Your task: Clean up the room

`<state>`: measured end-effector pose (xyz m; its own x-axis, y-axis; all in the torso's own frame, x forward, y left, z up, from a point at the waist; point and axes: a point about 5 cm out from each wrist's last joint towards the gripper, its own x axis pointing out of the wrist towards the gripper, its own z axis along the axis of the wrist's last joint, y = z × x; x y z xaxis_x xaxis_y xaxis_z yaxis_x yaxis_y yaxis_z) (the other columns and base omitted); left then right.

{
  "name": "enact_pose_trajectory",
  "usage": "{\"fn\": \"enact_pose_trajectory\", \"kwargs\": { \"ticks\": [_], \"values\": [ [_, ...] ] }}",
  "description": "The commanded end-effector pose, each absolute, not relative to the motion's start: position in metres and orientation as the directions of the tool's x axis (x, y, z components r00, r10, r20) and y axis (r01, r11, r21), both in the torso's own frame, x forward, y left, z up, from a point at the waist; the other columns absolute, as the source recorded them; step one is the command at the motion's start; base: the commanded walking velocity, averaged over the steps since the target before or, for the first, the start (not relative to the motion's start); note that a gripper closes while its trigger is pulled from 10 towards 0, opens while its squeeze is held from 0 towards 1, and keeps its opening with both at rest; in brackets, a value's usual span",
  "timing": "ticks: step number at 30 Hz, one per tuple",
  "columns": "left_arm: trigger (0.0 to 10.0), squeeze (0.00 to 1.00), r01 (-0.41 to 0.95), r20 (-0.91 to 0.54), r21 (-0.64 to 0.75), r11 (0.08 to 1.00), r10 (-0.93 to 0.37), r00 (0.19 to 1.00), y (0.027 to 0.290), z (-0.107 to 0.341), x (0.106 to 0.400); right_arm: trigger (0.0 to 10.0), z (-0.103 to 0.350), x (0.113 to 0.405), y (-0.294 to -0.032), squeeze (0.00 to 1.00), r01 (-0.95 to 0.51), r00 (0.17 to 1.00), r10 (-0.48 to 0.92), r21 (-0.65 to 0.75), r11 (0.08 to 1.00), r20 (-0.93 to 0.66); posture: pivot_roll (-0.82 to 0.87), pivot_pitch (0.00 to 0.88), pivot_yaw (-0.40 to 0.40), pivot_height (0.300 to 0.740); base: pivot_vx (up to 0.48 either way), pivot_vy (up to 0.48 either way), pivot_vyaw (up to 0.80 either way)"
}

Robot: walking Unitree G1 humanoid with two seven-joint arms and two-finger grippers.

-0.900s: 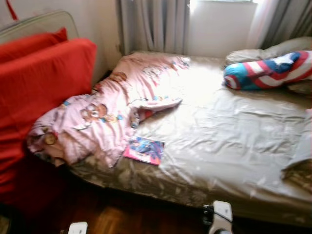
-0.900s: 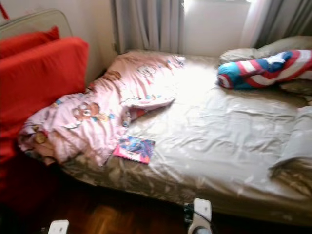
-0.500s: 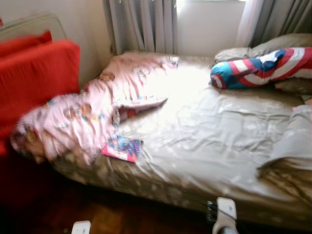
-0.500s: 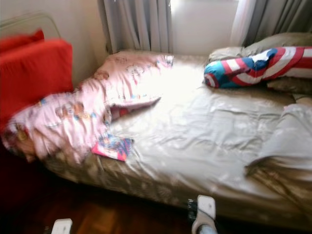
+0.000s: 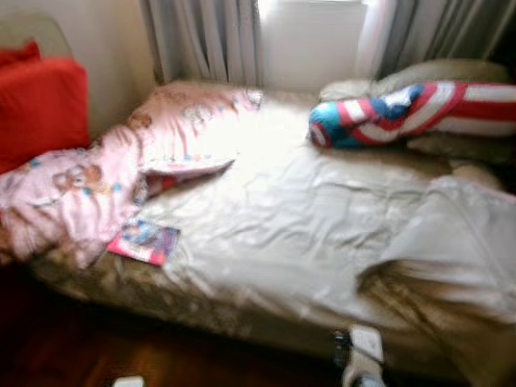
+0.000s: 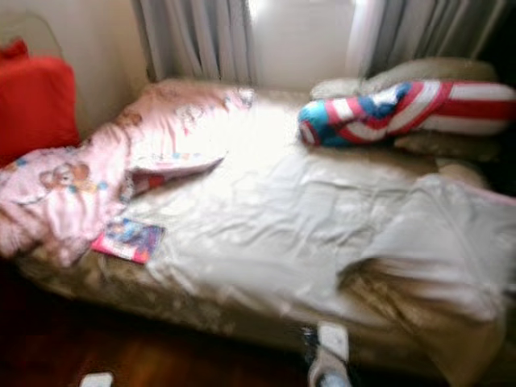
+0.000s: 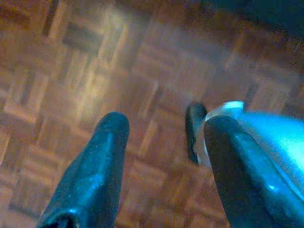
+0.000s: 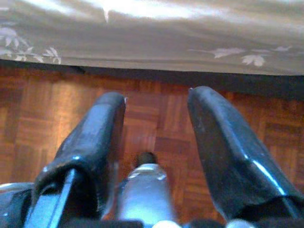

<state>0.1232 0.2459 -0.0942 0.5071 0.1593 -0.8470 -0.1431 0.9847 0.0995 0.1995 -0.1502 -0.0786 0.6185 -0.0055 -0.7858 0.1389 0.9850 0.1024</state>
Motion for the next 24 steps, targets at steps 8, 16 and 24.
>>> {"fn": "enact_pose_trajectory", "kwargs": {
  "ticks": [8, 16, 24],
  "values": [
    [10.0, 0.0, -0.15, -0.835, 0.096, 0.984, 0.162, 0.526, 0.249, -0.091, 0.131, 10.0, -0.079, 0.198, -0.159, 0.0, 0.15, 0.612, -0.027, 0.083, 0.985, -0.79, -0.04, 0.0, 0.024, 0.74, 0.0, -0.173, -0.7],
    [10.0, 0.0, -0.139, -0.824, 0.067, 0.988, 0.134, 0.551, 0.229, -0.091, 0.146, 10.0, -0.079, 0.199, -0.16, 0.0, 0.146, 0.611, -0.026, 0.081, 0.986, -0.791, -0.04, 0.0, 0.022, 0.74, 0.0, 0.0, -0.69],
    [10.0, 0.0, -0.125, -0.816, 0.061, 0.99, 0.121, 0.565, 0.216, -0.09, 0.156, 10.0, -0.079, 0.199, -0.16, 0.0, 0.143, 0.611, -0.023, 0.081, 0.986, -0.791, -0.03, 0.0, 0.02, 0.74, 0.0, 0.0, -0.68]
  ]
}}
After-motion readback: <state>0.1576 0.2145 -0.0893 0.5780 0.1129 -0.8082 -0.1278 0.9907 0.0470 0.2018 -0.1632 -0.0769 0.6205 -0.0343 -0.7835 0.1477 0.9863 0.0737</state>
